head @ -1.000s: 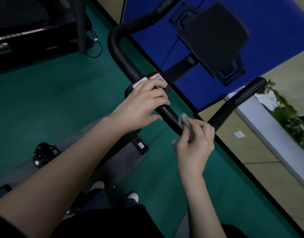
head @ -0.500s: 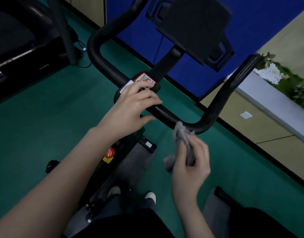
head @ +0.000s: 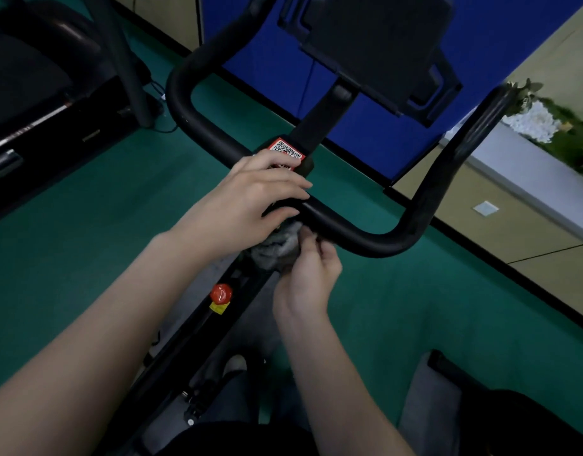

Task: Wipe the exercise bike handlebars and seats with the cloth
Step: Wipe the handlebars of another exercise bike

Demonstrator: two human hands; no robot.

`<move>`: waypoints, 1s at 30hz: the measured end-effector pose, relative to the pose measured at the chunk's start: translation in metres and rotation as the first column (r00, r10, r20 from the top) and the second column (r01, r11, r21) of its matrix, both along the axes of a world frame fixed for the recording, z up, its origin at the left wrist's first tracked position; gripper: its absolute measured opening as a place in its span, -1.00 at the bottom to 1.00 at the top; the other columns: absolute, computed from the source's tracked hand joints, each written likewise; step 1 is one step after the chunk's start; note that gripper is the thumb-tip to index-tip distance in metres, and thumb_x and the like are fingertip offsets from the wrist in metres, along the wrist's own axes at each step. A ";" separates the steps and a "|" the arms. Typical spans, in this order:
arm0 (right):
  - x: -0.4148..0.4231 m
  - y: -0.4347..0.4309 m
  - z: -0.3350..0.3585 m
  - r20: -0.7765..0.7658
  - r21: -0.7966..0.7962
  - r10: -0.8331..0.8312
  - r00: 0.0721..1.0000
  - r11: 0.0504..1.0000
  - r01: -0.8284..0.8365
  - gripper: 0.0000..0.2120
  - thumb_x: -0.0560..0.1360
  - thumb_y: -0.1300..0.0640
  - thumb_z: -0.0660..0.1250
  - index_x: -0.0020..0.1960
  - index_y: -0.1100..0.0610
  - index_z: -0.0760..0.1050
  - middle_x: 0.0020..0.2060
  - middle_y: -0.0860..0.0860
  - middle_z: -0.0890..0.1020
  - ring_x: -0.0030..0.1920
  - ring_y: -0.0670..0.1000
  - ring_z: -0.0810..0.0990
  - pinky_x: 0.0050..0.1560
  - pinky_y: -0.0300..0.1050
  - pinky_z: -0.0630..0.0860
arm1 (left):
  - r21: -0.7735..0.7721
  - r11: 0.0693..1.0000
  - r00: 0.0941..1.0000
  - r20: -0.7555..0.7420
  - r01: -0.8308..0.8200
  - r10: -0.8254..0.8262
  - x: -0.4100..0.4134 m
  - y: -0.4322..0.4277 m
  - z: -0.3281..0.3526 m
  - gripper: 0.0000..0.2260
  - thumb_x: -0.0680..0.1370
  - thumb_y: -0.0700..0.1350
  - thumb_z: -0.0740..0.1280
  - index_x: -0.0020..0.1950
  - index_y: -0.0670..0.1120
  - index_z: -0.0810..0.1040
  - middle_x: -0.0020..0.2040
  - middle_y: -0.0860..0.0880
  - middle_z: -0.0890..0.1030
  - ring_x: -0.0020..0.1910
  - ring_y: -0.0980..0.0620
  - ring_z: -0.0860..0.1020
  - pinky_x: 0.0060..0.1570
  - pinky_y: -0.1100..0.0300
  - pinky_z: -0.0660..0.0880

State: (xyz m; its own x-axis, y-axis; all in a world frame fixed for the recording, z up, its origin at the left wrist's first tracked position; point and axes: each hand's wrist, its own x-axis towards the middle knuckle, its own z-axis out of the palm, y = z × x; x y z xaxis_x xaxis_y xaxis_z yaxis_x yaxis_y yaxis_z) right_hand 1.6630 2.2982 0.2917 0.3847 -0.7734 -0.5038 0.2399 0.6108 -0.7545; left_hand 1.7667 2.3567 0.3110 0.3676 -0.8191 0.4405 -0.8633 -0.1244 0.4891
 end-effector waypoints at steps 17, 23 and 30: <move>-0.021 -0.008 0.005 0.053 0.109 -0.040 0.998 0.993 0.034 -0.78 0.52 0.43 0.27 0.15 0.35 0.54 0.09 0.27 0.63 0.15 0.21 0.61 0.28 0.19 0.46 | 0.007 0.998 0.991 0.117 -0.066 0.065 -0.007 -0.003 -0.003 -0.71 0.51 0.02 0.28 0.15 -0.07 0.62 0.15 0.06 0.60 0.33 -0.02 0.39 0.27 -0.03 0.30; -0.018 -0.007 0.014 0.040 0.165 -0.033 0.999 0.986 0.026 -0.88 0.51 0.46 0.26 -0.04 0.31 0.54 -0.05 0.28 0.63 -0.05 0.16 0.62 0.18 0.14 0.54 | -0.034 0.994 0.968 0.226 -0.106 0.111 -0.022 -0.012 -0.005 -0.73 0.52 0.00 0.34 0.16 -0.07 0.62 0.13 0.05 0.61 0.30 -0.05 0.43 0.32 0.03 0.21; -0.058 -0.037 0.014 0.015 0.136 -0.232 0.973 0.964 0.228 -0.75 0.50 0.46 0.27 0.17 0.39 0.51 -0.13 0.16 0.66 -0.21 0.00 0.66 -0.19 -0.18 0.63 | -0.038 0.995 0.963 0.253 -0.089 0.096 -0.035 -0.023 -0.012 -0.69 0.51 0.05 0.37 0.18 -0.07 0.61 0.13 0.03 0.61 0.17 0.00 0.53 0.35 0.03 0.24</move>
State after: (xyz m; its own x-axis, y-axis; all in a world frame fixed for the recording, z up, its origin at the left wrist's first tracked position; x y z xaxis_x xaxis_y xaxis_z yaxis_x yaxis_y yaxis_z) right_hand 1.6050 2.2616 0.3052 0.2210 -0.7702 -0.5983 0.4074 0.6303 -0.6609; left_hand 1.7312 2.3335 0.2990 0.3141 -0.7738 0.5500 -0.9451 -0.1997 0.2588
